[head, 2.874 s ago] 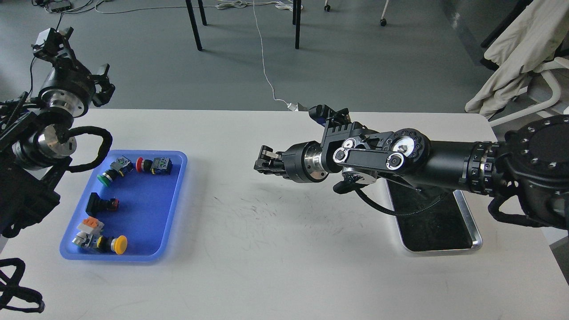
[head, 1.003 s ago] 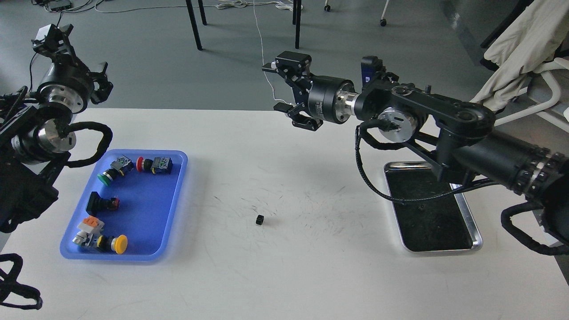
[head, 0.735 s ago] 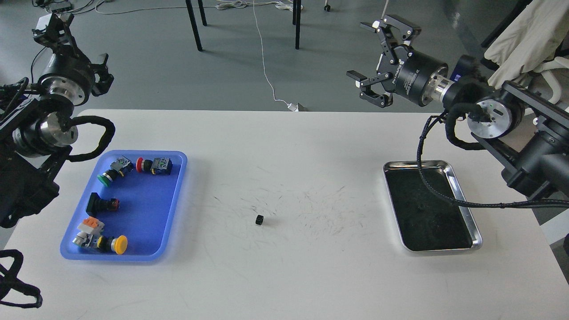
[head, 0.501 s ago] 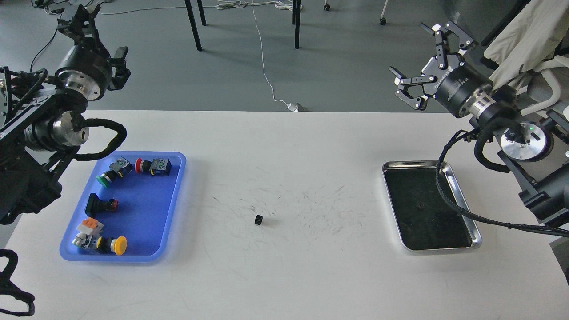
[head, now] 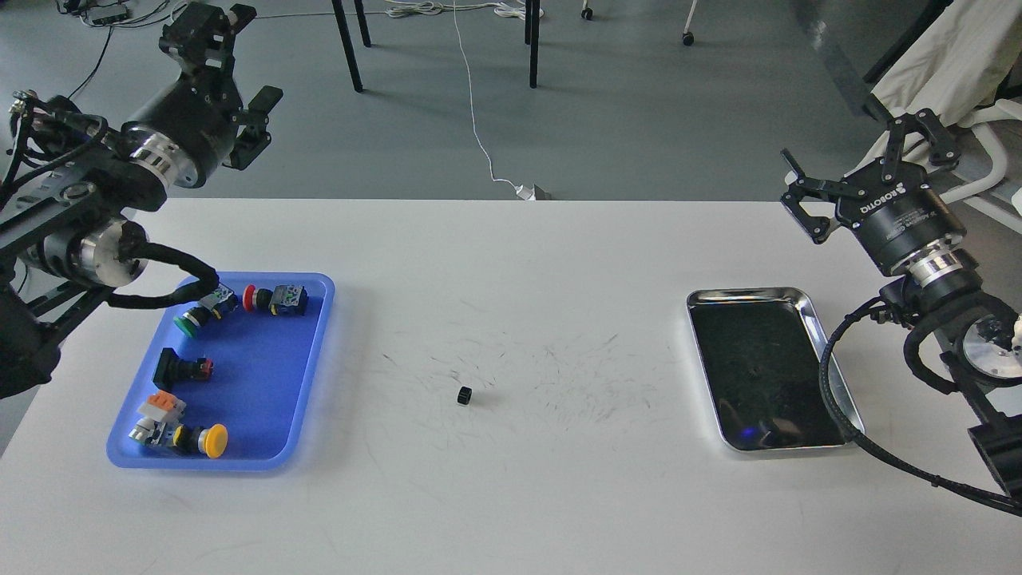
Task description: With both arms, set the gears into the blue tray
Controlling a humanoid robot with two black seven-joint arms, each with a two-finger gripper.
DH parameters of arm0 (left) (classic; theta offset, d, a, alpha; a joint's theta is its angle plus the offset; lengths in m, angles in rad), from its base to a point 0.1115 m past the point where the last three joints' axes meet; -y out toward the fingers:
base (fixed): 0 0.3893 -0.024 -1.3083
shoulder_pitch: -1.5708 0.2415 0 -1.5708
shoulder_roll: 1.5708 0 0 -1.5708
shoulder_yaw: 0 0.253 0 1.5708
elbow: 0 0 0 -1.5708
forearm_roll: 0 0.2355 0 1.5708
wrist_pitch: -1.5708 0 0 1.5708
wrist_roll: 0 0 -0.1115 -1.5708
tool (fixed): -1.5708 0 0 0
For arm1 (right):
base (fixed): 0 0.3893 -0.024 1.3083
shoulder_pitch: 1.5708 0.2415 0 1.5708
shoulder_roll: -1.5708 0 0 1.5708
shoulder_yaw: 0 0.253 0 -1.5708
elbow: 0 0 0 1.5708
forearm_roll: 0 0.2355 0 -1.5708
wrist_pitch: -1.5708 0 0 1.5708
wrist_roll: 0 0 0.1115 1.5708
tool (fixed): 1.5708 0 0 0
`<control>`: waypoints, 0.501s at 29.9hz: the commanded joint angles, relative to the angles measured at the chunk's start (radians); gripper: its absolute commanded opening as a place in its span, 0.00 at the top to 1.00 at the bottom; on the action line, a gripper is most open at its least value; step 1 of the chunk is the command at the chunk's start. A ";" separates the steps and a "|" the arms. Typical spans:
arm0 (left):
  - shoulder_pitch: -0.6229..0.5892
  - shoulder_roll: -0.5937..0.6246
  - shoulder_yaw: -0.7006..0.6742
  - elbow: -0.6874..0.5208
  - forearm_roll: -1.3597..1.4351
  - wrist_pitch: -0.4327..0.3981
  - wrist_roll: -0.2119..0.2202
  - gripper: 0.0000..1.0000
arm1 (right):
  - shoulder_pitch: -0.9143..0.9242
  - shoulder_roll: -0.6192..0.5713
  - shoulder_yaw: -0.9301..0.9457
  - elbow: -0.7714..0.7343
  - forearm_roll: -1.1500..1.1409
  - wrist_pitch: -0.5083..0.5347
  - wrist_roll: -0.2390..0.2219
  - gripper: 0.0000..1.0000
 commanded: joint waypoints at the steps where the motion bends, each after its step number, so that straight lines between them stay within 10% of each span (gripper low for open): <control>1: 0.015 0.065 0.095 -0.105 0.216 -0.001 -0.002 0.02 | -0.001 -0.001 -0.011 -0.003 -0.001 -0.006 0.002 0.04; 15: 0.185 -0.032 0.228 -0.135 1.158 0.028 -0.008 0.02 | -0.017 -0.001 -0.028 0.003 -0.003 -0.006 0.002 0.03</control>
